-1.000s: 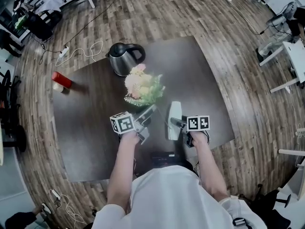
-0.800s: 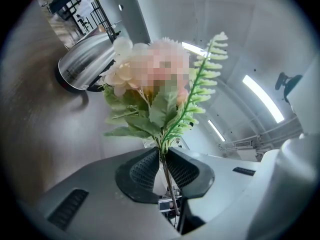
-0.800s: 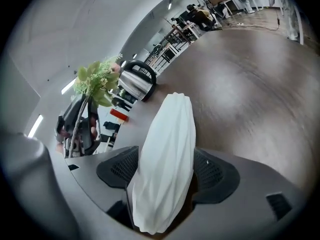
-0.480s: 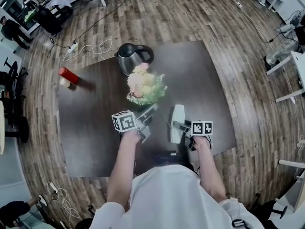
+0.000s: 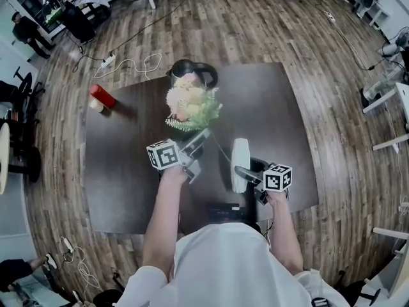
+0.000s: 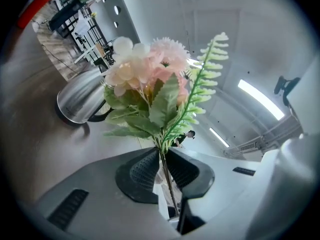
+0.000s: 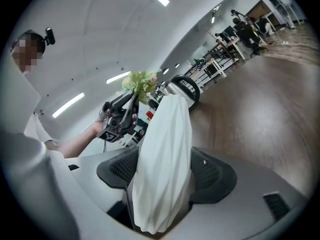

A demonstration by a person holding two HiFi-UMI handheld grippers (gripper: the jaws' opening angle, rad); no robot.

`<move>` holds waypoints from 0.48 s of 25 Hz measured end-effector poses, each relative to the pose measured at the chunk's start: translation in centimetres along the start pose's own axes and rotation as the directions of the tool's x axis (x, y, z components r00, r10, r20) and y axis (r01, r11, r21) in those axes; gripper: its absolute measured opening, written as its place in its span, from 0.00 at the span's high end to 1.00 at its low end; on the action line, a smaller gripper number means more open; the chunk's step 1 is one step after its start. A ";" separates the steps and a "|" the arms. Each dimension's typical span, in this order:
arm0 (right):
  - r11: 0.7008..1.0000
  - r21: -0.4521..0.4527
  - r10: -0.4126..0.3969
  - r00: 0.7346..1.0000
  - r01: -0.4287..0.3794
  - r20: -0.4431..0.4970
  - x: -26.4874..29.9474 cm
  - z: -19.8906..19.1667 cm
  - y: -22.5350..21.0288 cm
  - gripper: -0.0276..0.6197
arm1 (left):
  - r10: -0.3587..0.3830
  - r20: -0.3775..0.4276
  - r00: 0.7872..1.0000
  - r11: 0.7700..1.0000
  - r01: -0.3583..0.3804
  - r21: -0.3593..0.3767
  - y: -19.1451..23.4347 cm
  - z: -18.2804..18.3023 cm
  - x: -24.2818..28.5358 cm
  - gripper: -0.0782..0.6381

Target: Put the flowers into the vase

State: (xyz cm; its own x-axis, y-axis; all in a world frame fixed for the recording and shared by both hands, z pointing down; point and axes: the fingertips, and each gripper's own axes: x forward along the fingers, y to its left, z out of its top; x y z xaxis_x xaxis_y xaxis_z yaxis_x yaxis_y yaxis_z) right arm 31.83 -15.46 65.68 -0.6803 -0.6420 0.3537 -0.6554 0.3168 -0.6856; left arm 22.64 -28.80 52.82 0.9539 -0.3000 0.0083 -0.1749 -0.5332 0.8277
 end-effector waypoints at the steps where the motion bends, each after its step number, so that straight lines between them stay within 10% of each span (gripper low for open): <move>1: 0.999 -0.034 0.015 1.000 -0.015 -0.015 0.2 0.1 0.5 0.47 | 0.000 0.013 1.000 1.000 0.000 0.007 0.0 0.7 -0.1 0.82; 12: 0.951 -0.274 0.108 0.983 -0.146 -0.149 1.6 -0.1 5.0 0.47 | 0.017 0.134 0.991 0.995 -0.030 0.091 -0.9 6.6 -1.0 0.82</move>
State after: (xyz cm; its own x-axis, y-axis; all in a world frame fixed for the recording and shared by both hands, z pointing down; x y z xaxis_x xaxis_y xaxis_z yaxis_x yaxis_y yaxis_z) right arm 27.42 -14.86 62.88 -0.7885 -0.4925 0.3683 -0.6134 0.5861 -0.5295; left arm 20.18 -33.26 48.38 0.9093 -0.4128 -0.0529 -0.2246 -0.5938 0.7726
